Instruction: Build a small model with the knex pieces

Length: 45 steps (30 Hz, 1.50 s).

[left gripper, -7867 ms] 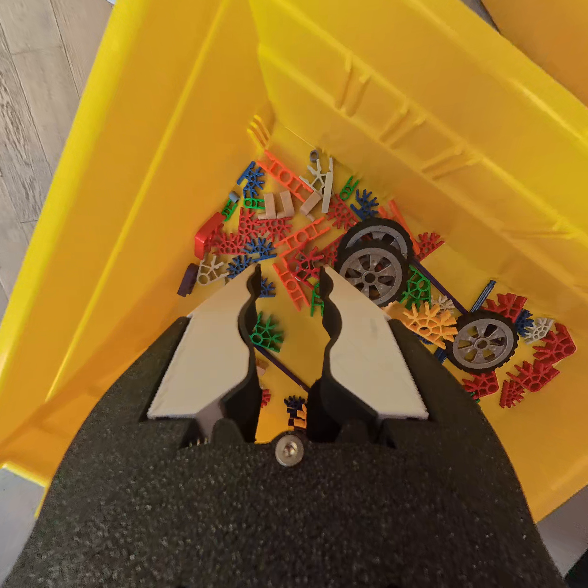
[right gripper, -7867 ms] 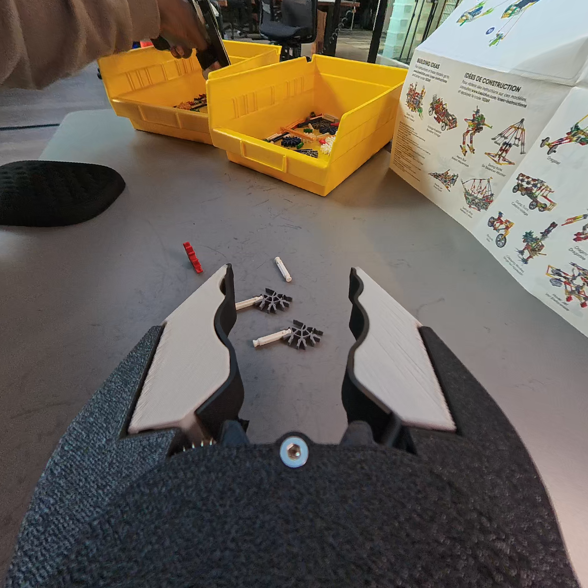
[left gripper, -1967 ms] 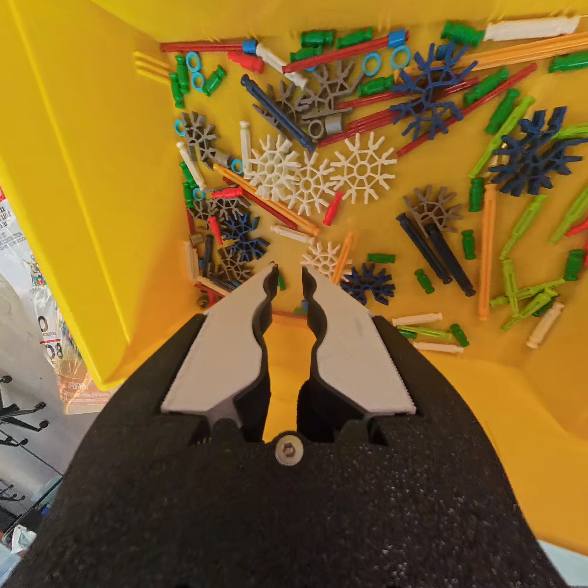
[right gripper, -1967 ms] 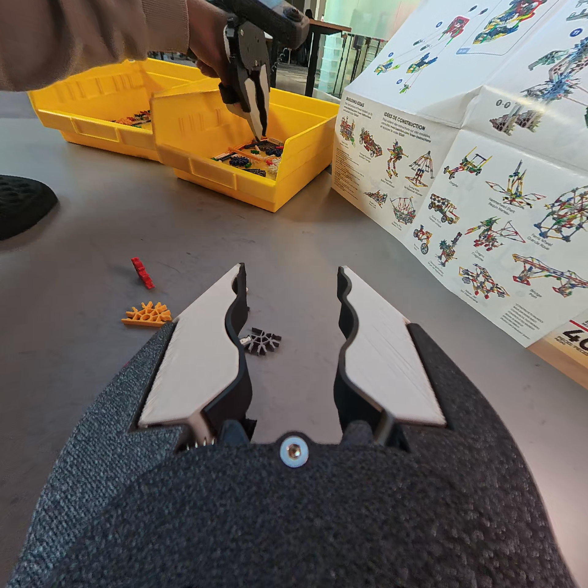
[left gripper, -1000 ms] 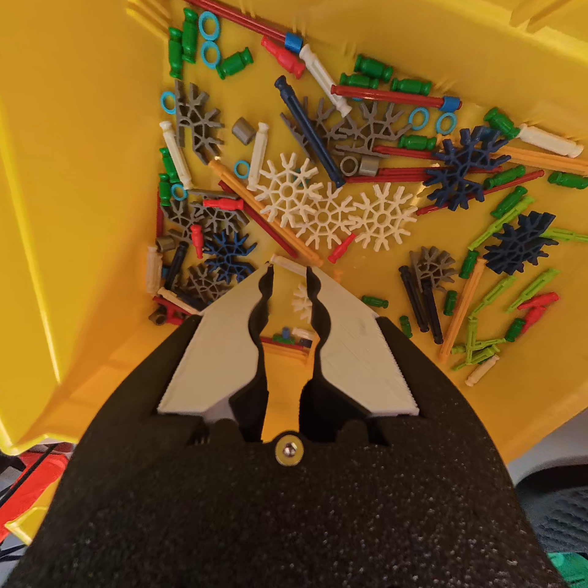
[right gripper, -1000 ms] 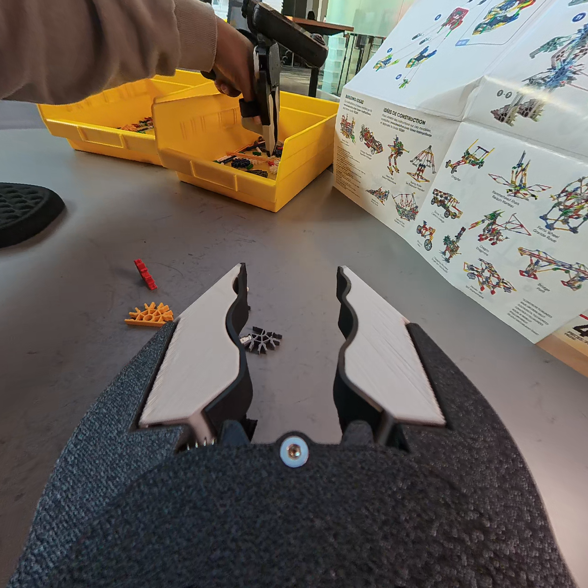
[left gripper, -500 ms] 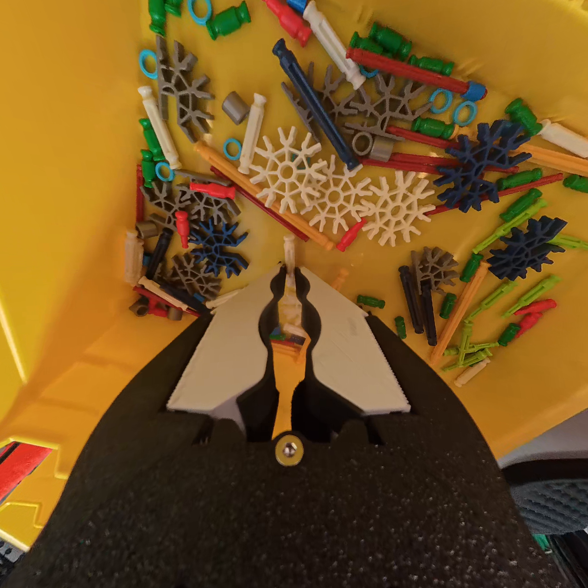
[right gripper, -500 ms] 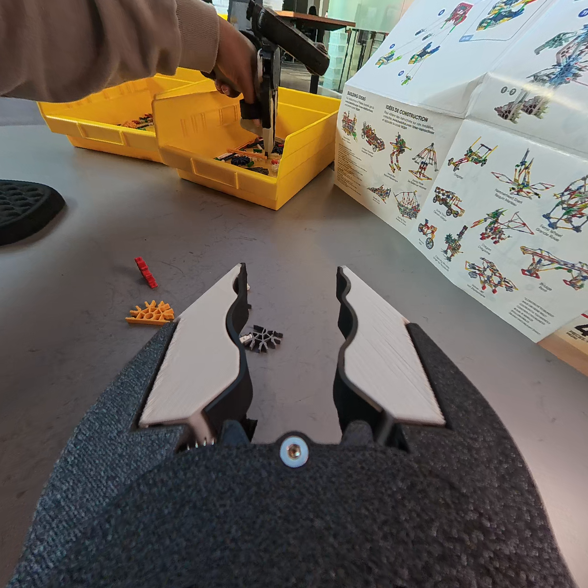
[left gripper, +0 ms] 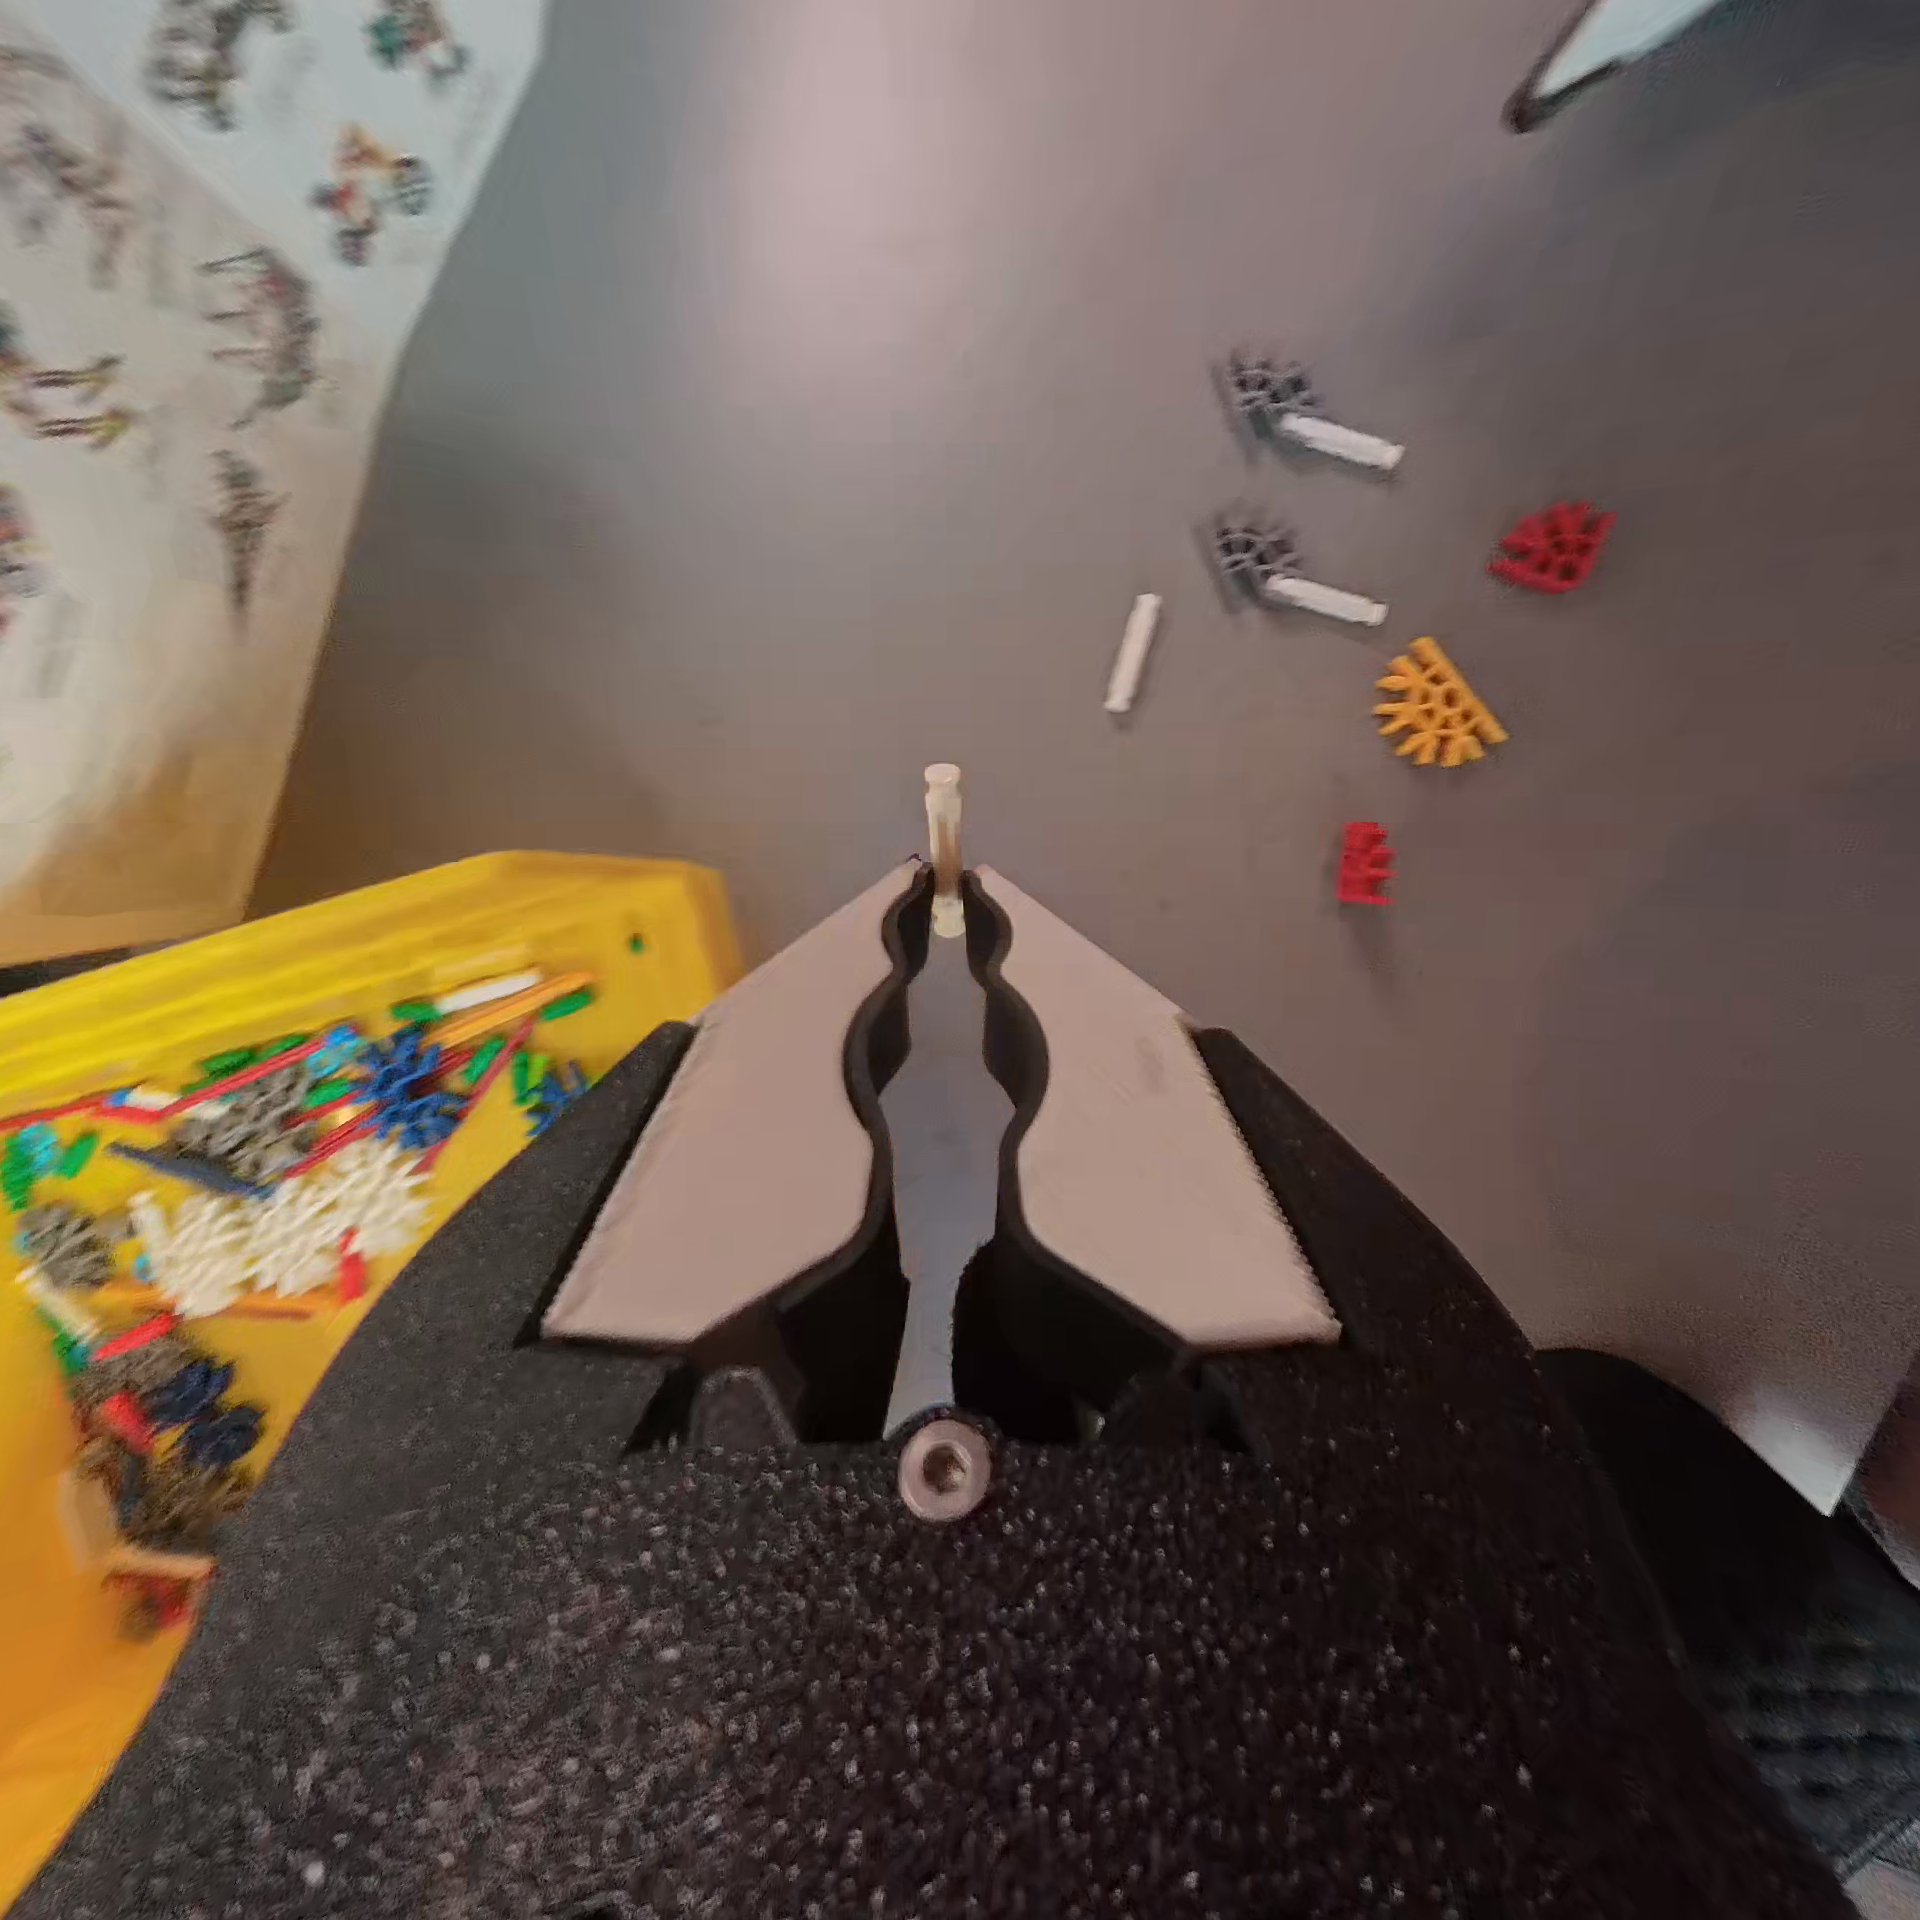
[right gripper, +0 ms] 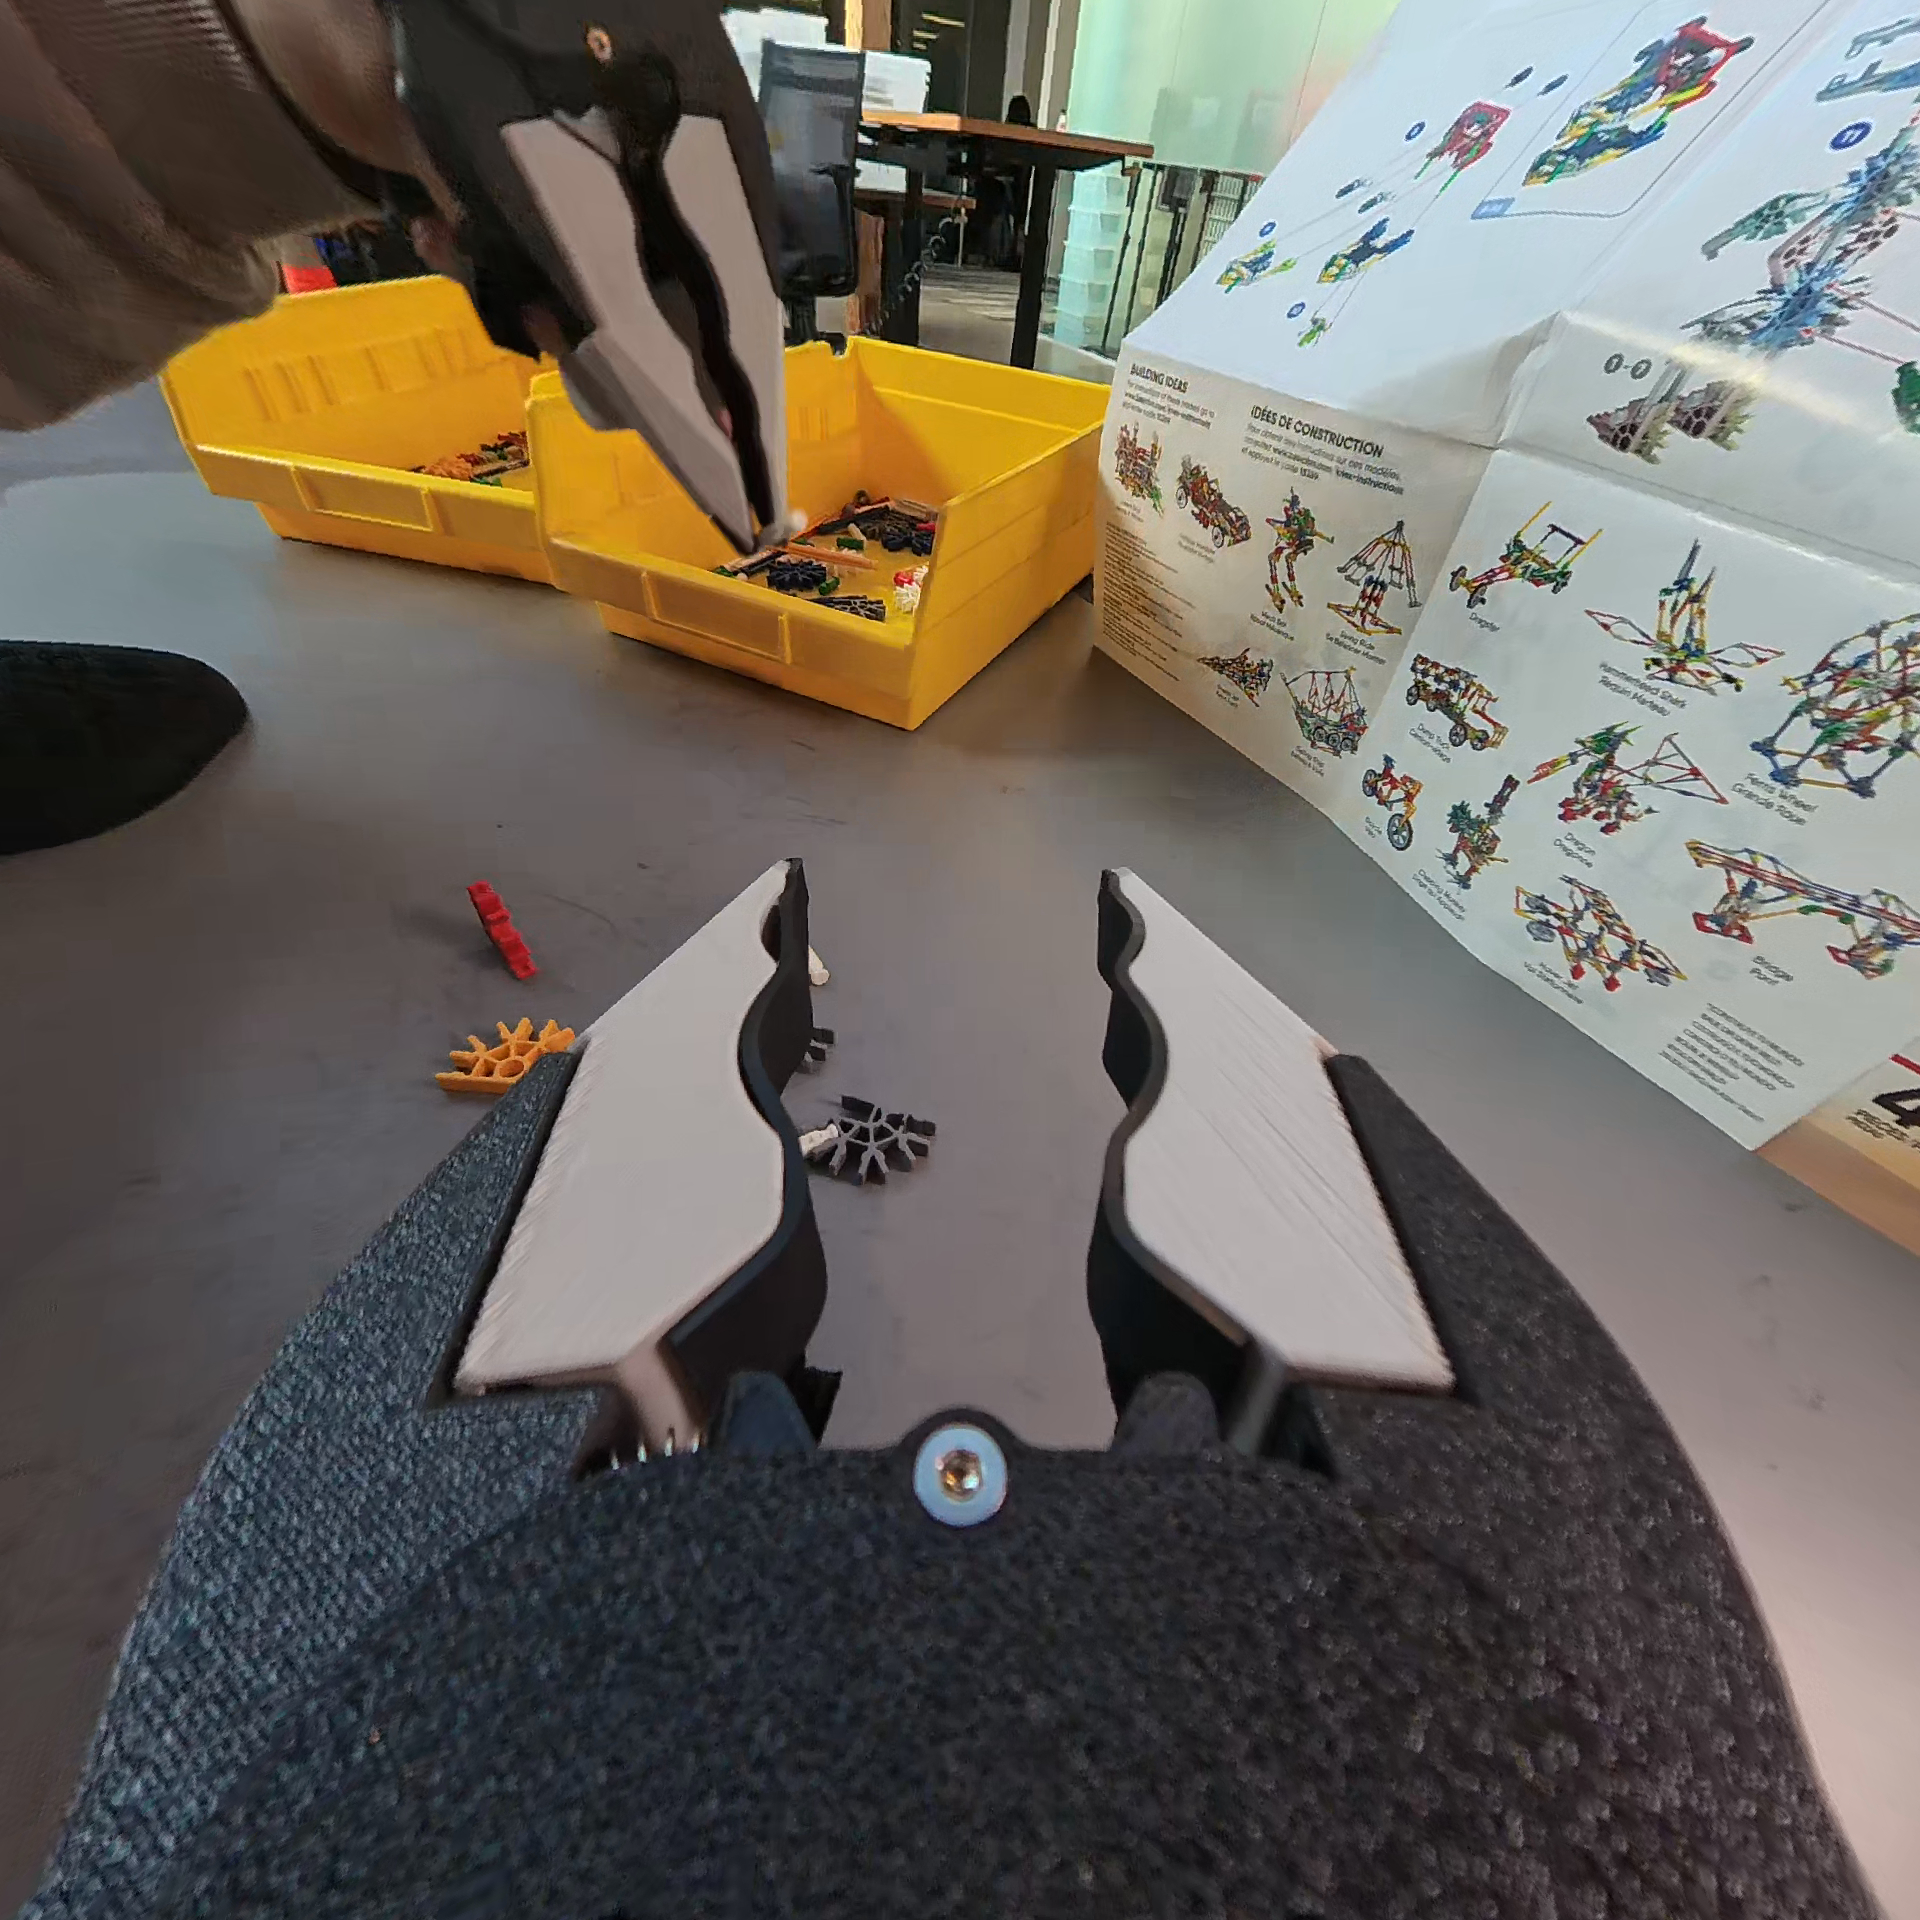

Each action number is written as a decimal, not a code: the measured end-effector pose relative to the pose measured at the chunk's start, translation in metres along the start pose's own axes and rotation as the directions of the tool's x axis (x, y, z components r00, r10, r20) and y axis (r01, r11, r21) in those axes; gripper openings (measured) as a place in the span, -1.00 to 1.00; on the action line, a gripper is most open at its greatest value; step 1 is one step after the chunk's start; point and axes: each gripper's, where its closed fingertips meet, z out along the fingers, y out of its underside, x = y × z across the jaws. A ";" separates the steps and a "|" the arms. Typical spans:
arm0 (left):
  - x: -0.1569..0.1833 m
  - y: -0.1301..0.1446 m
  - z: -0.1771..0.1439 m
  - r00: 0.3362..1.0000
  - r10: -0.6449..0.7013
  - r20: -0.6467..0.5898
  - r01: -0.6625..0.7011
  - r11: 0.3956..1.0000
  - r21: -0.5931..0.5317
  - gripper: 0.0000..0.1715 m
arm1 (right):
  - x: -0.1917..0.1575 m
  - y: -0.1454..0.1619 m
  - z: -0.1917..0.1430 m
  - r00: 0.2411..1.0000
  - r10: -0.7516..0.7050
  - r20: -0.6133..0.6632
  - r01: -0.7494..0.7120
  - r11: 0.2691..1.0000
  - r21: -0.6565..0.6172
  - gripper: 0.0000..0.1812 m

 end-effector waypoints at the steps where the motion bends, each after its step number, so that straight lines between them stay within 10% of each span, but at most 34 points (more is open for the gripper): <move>1: 0.023 -0.003 0.014 0.999 0.019 -0.047 -0.019 1.000 0.007 -0.93 | -0.001 0.000 0.000 1.000 -0.003 0.001 0.003 1.000 -0.002 -0.41; 8: 0.102 -0.002 0.081 0.982 0.054 -0.183 -0.053 0.999 0.009 -0.93 | -0.001 0.000 0.000 1.000 -0.014 -0.006 0.014 1.000 -0.005 -0.42; 35: 0.094 0.018 0.089 0.986 -0.039 -0.162 0.049 0.997 0.063 -0.87 | -0.006 0.007 0.006 1.000 -0.023 0.010 0.023 0.999 -0.030 -0.42; 40: 0.080 -0.002 0.064 0.988 -0.048 -0.149 0.080 0.973 0.216 -0.82 | -0.005 0.007 0.005 1.000 -0.019 0.008 0.019 0.999 -0.025 -0.42; 45: -0.016 -0.009 -0.024 0.965 -0.208 0.158 0.131 0.909 0.396 -0.82 | -0.001 0.006 0.003 1.000 -0.005 -0.001 0.005 1.000 -0.017 -0.42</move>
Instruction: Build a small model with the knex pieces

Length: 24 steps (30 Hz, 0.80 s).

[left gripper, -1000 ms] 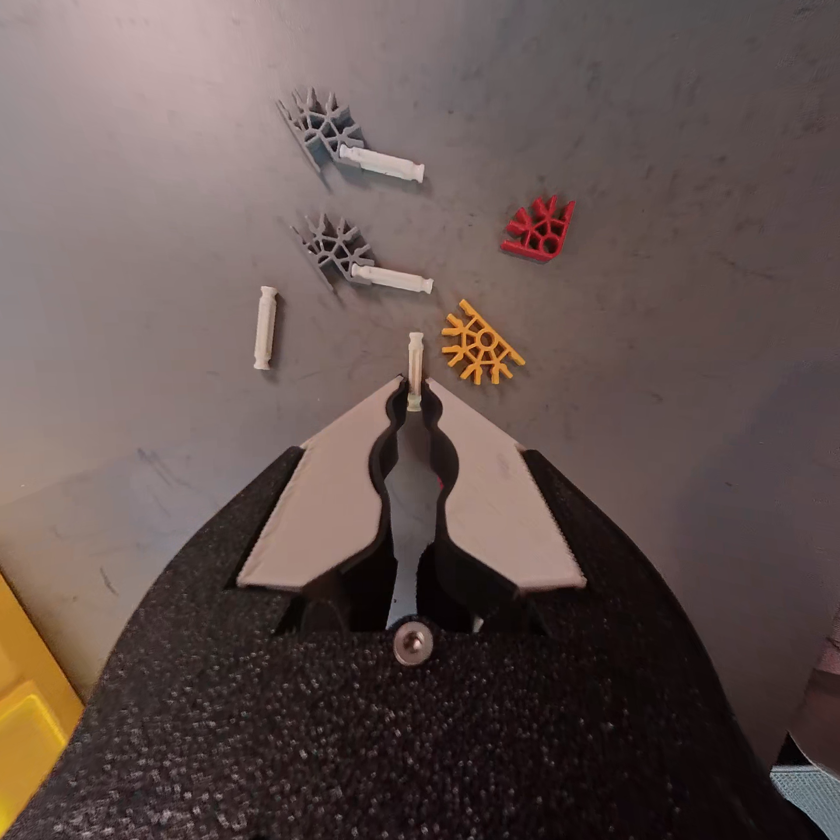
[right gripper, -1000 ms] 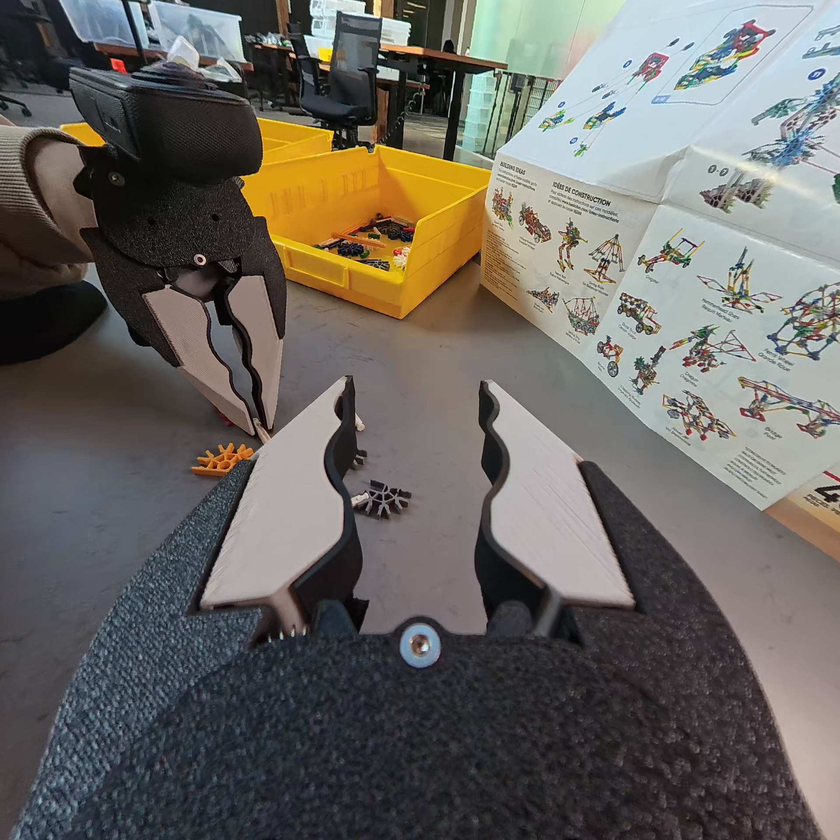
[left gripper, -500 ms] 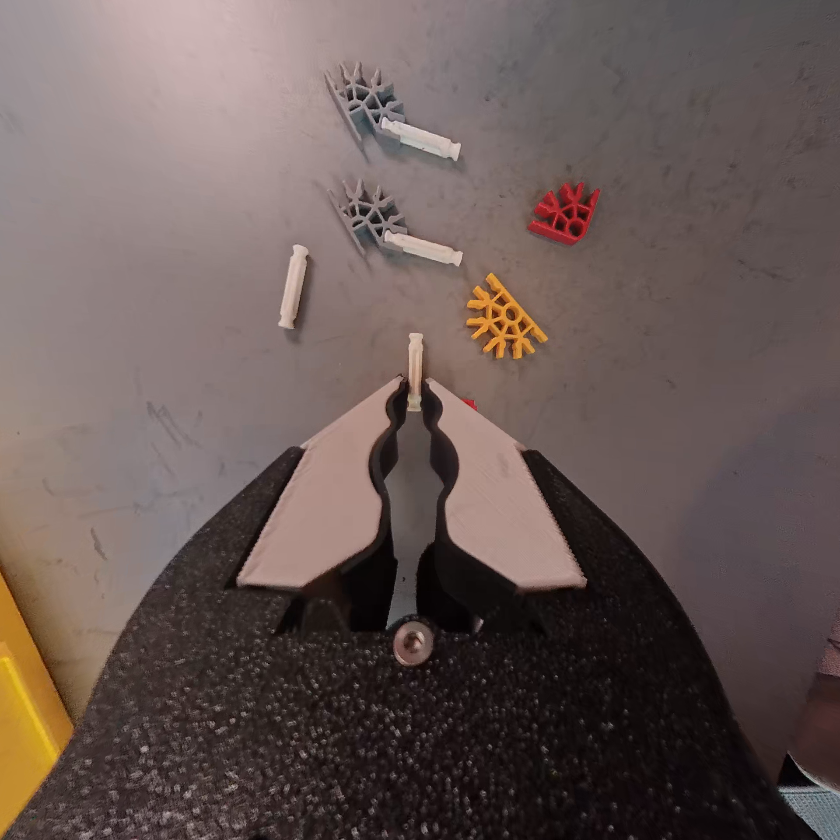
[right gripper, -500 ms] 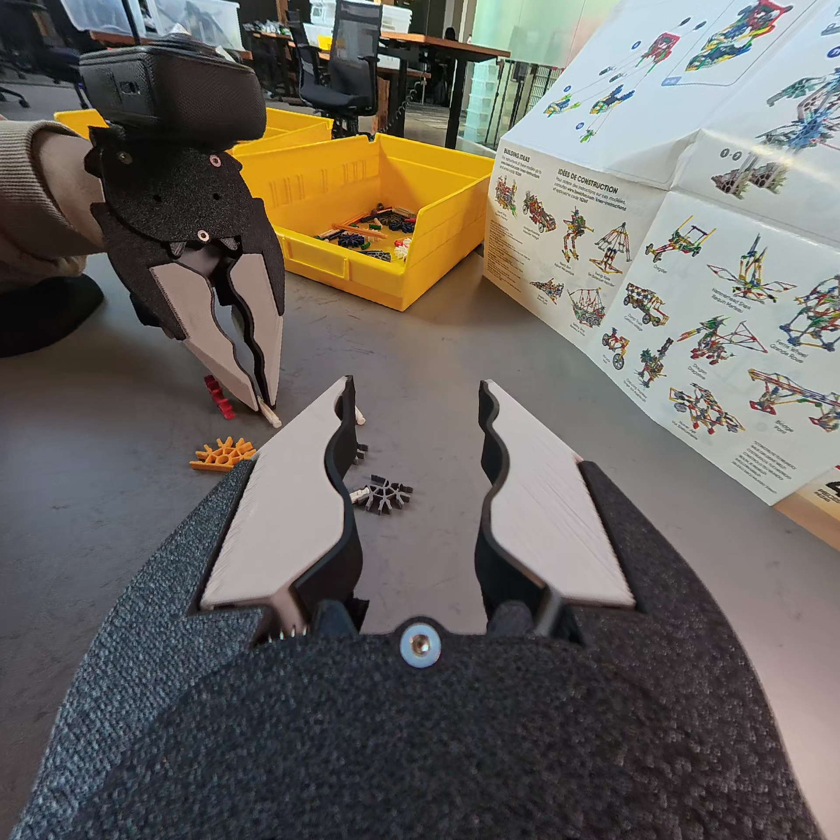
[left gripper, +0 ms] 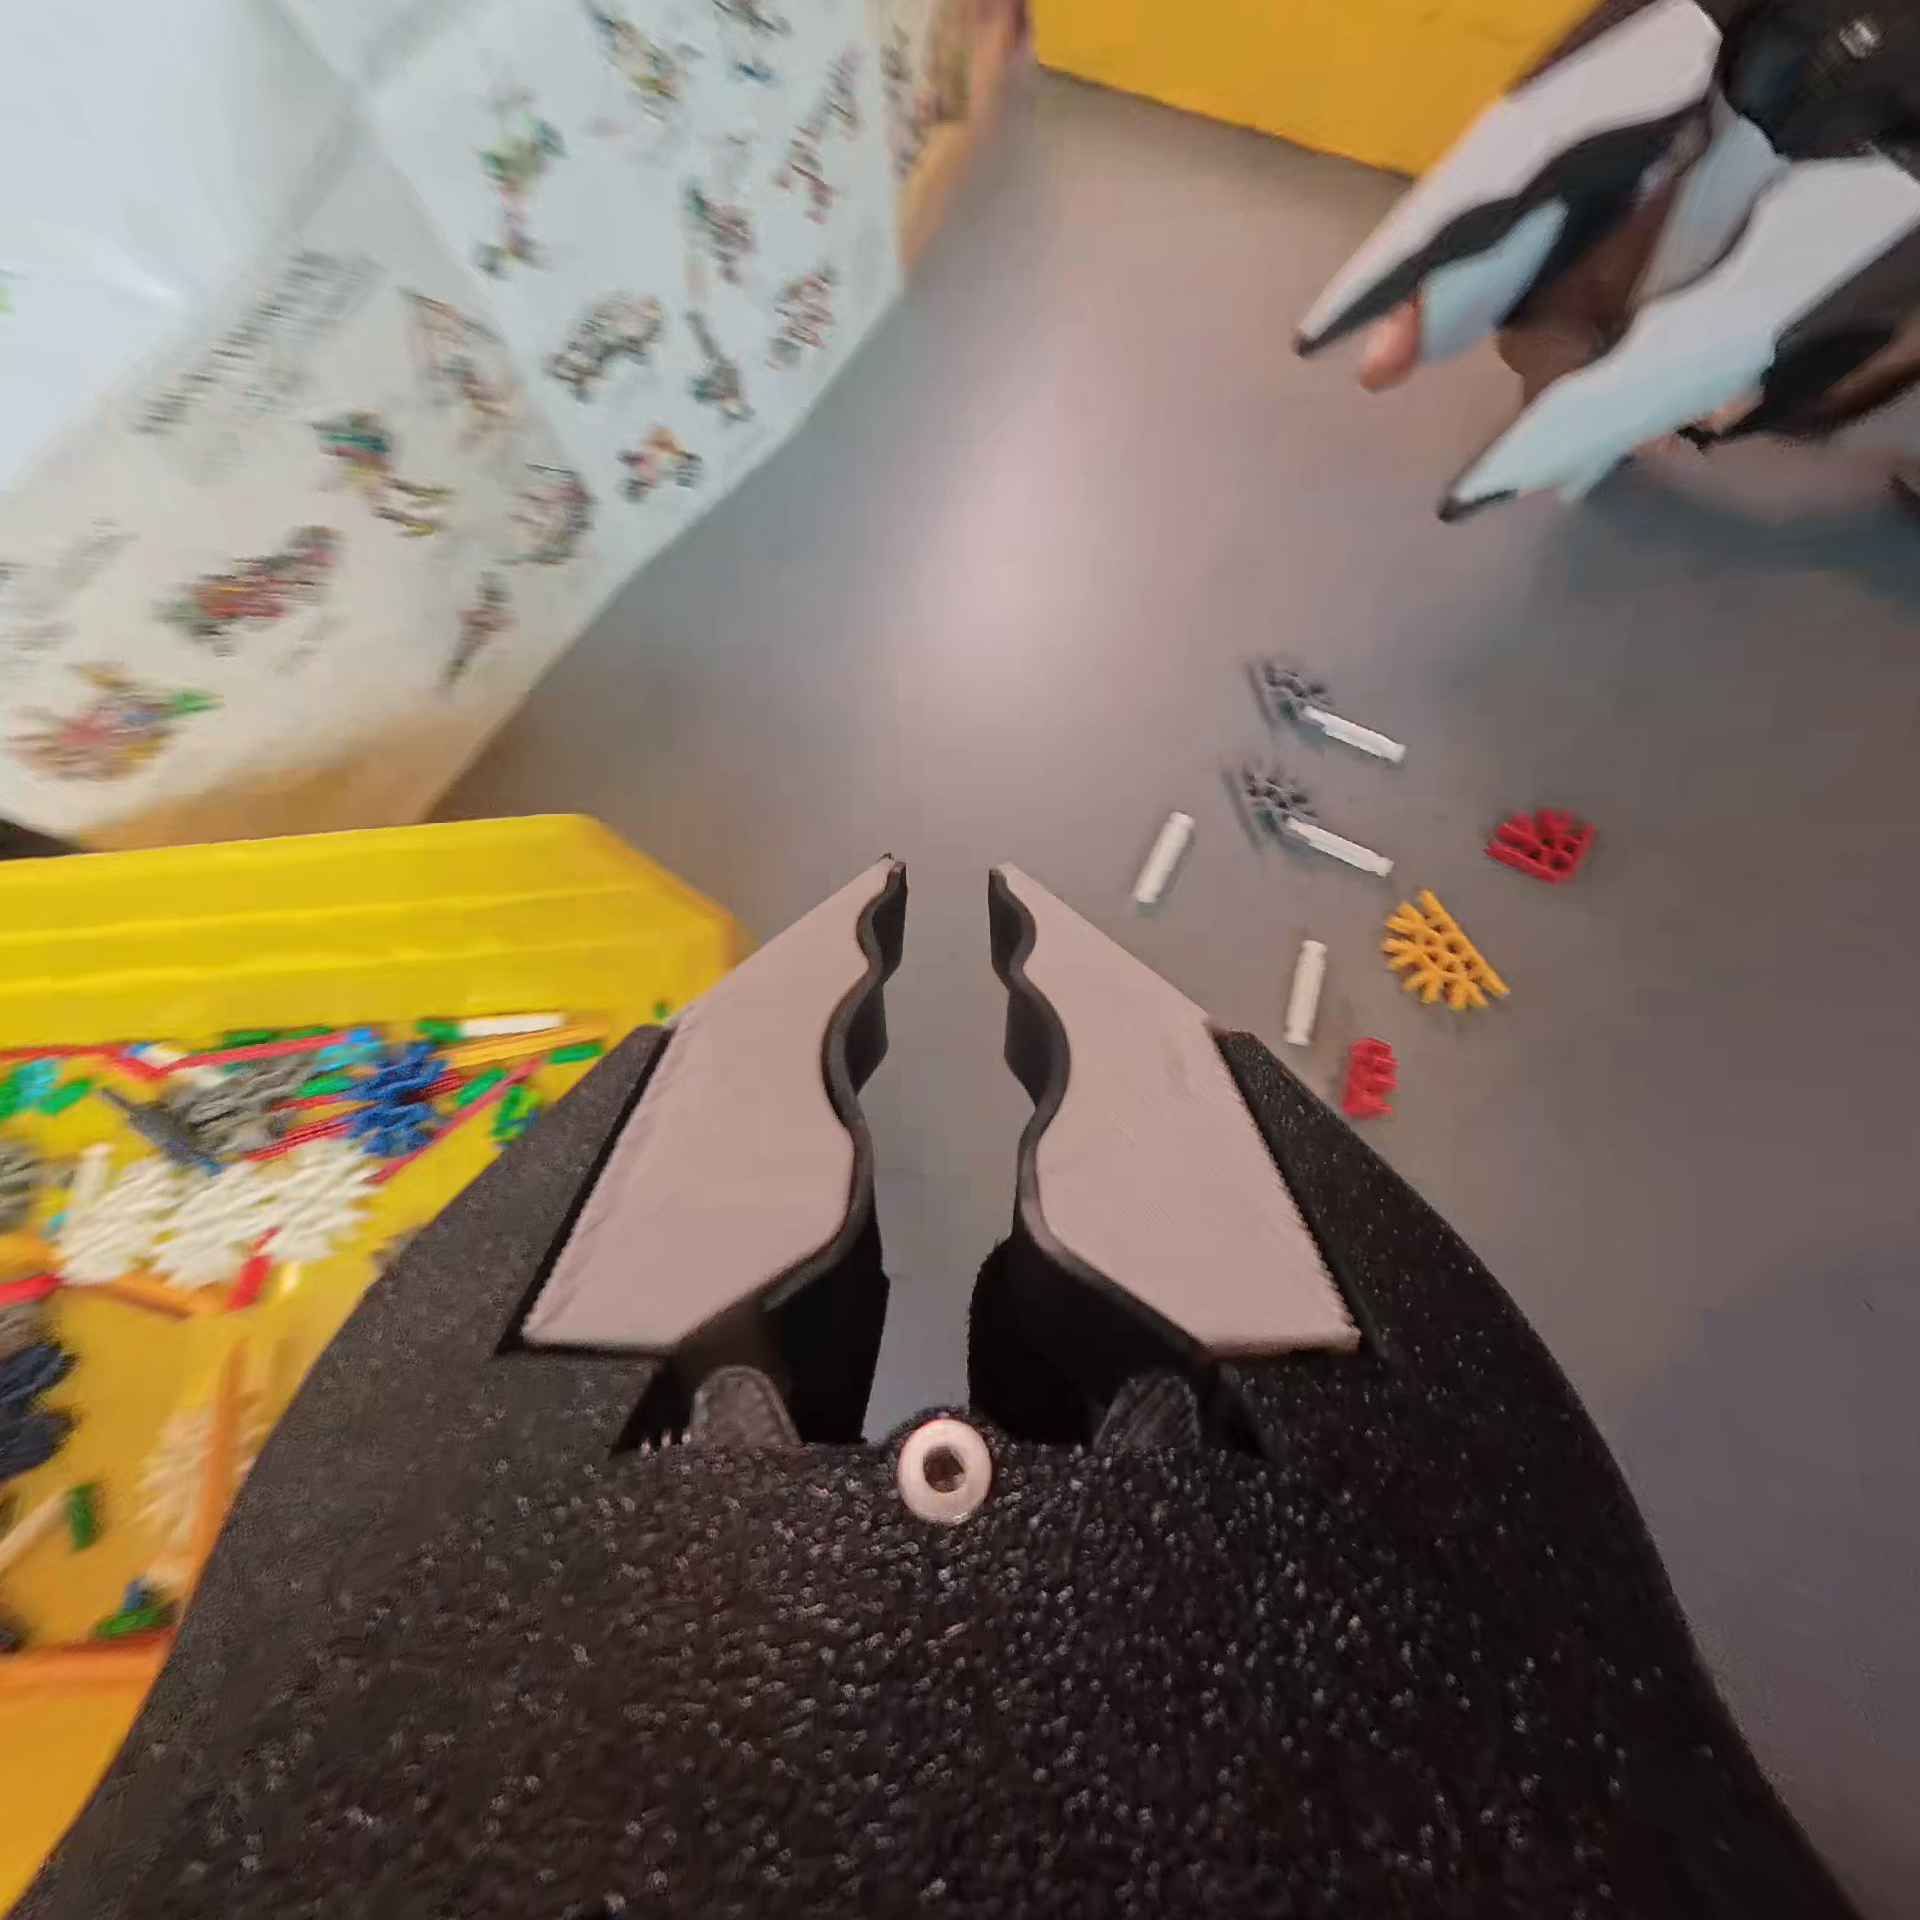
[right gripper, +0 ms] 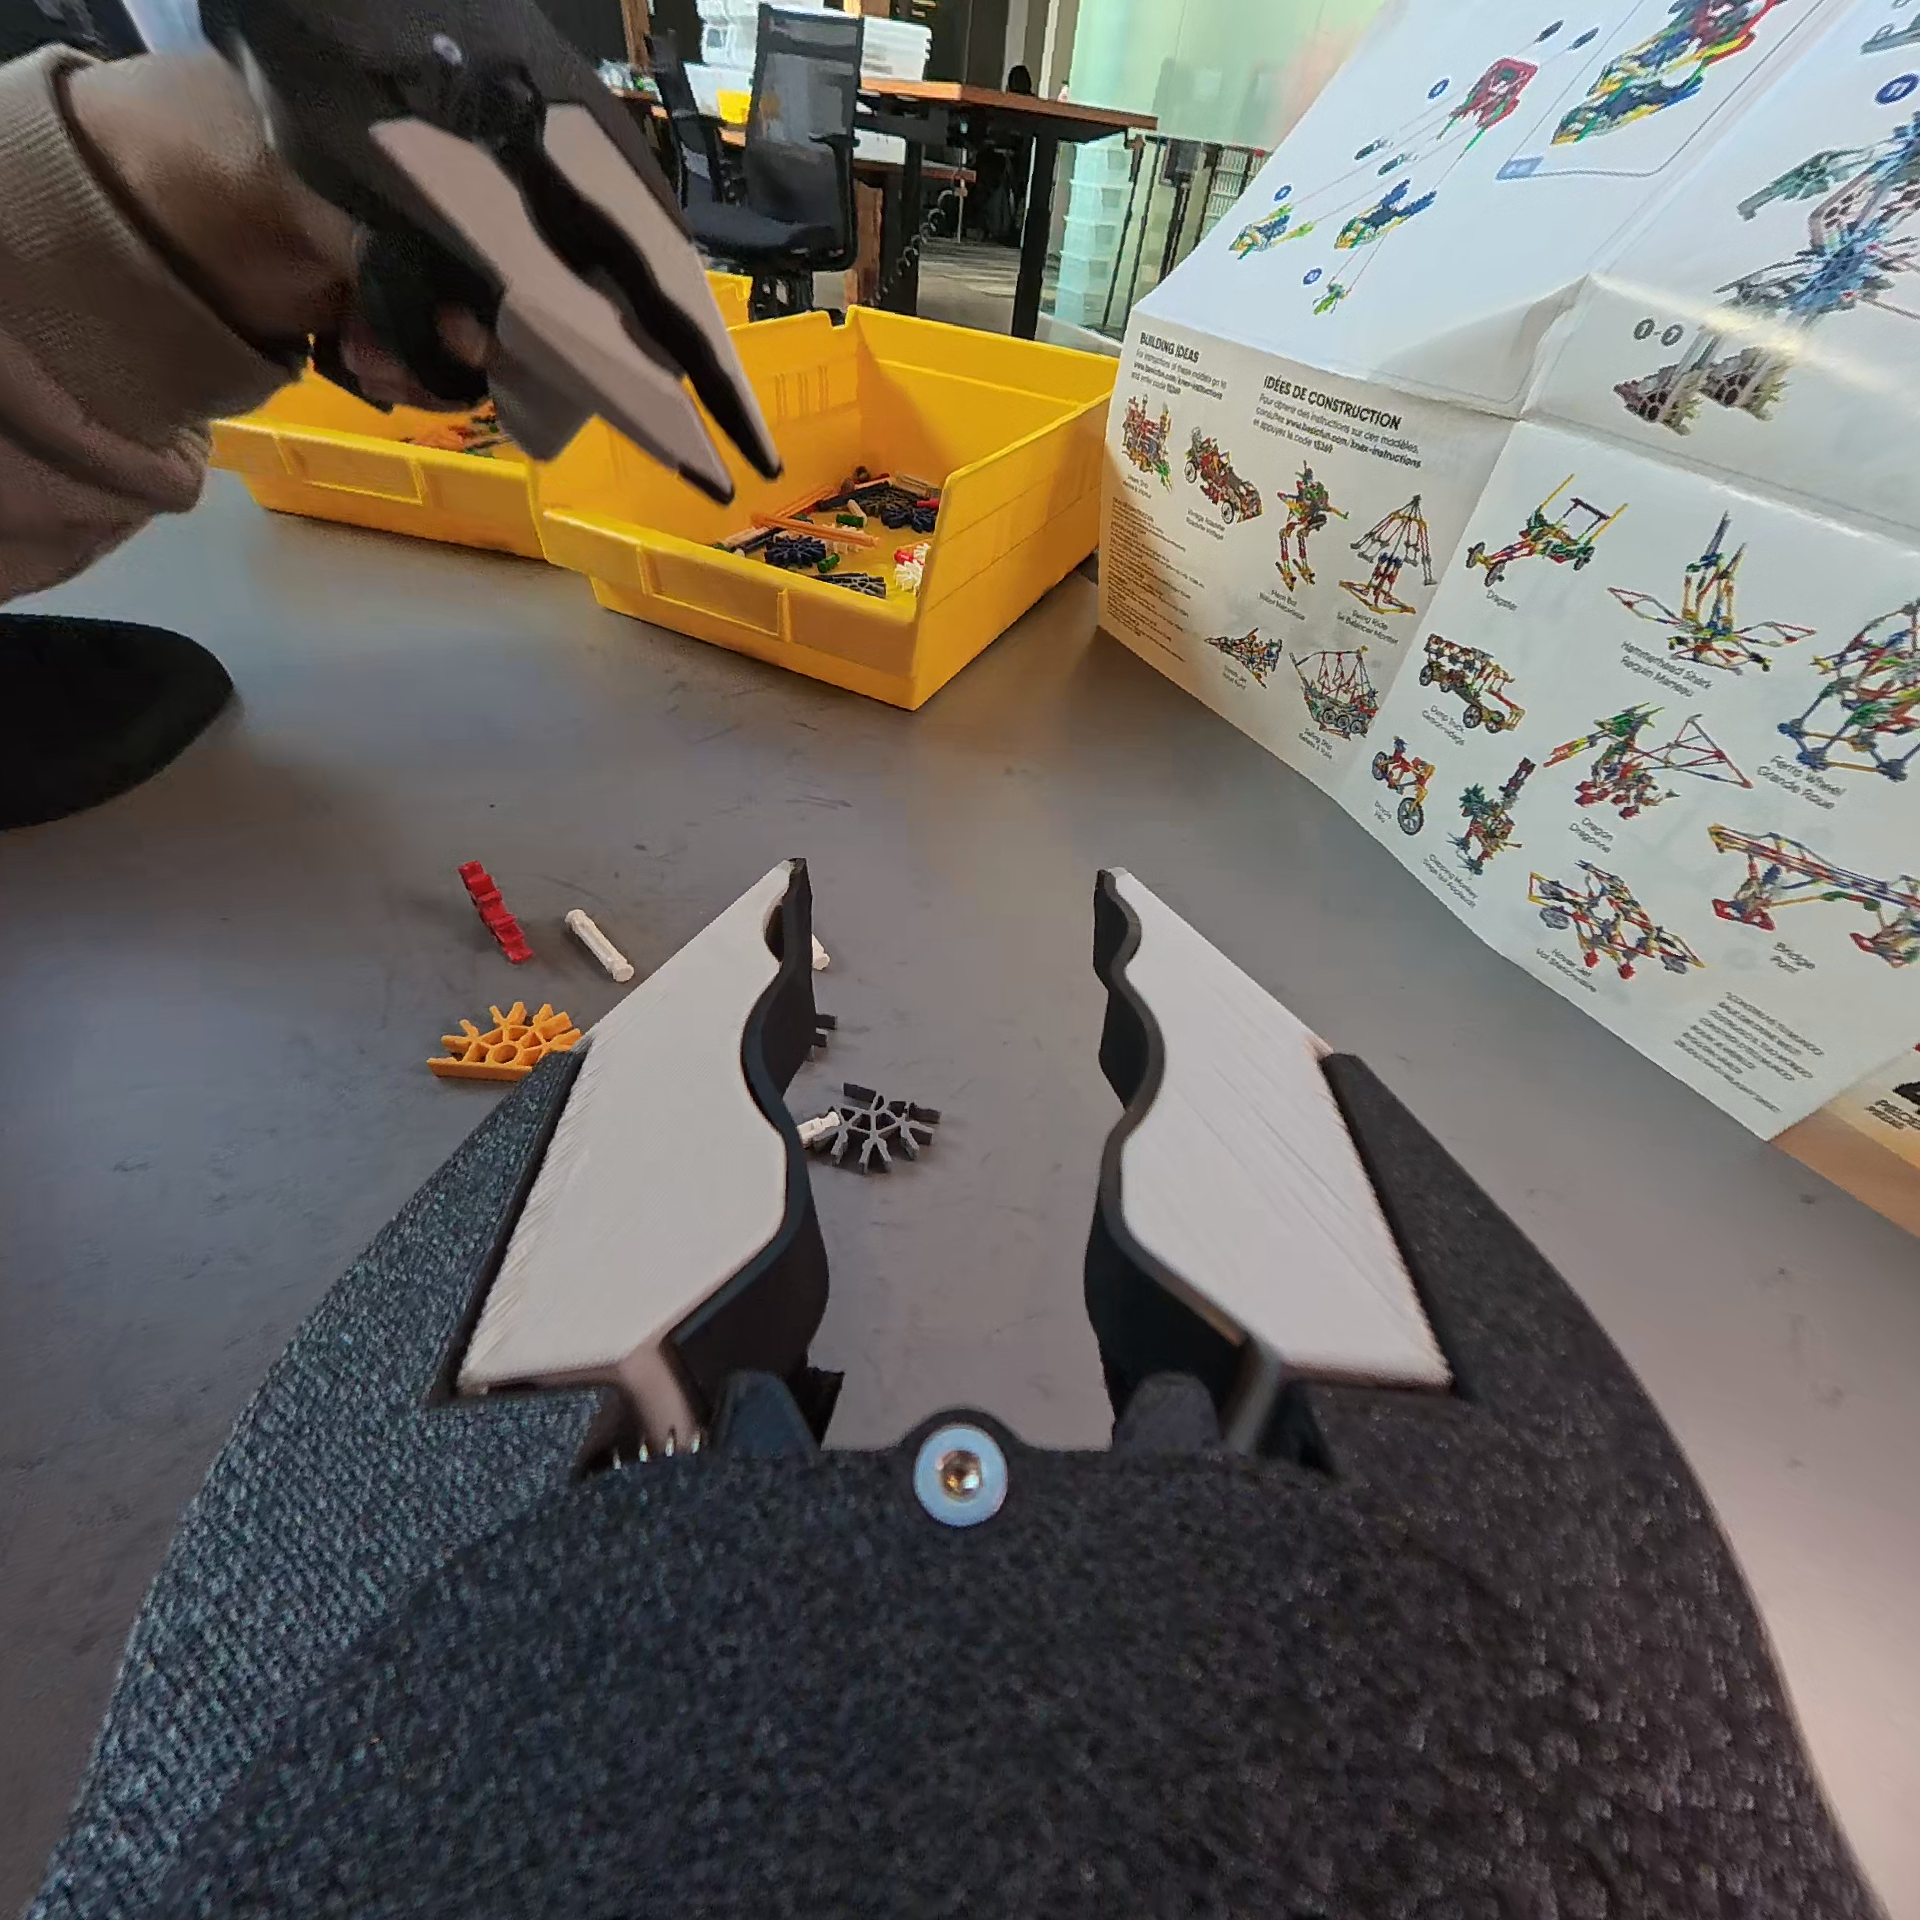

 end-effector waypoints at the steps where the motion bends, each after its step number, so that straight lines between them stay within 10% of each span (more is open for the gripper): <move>1: -0.025 -0.007 -0.014 0.998 -0.025 0.062 0.024 1.000 0.009 -0.81 | 0.000 0.000 0.000 1.000 0.003 0.000 -0.003 1.000 0.002 -0.42; 9: -0.170 0.064 -0.019 0.986 -0.007 0.165 0.082 0.885 -0.459 -0.86 | -0.002 0.001 0.000 1.000 -0.006 0.006 0.006 1.000 -0.005 -0.42; 24: -0.205 0.155 0.021 0.997 0.010 0.075 0.049 0.674 -0.738 -0.93 | -0.007 0.004 0.001 0.999 -0.024 0.039 0.025 0.999 -0.024 -0.48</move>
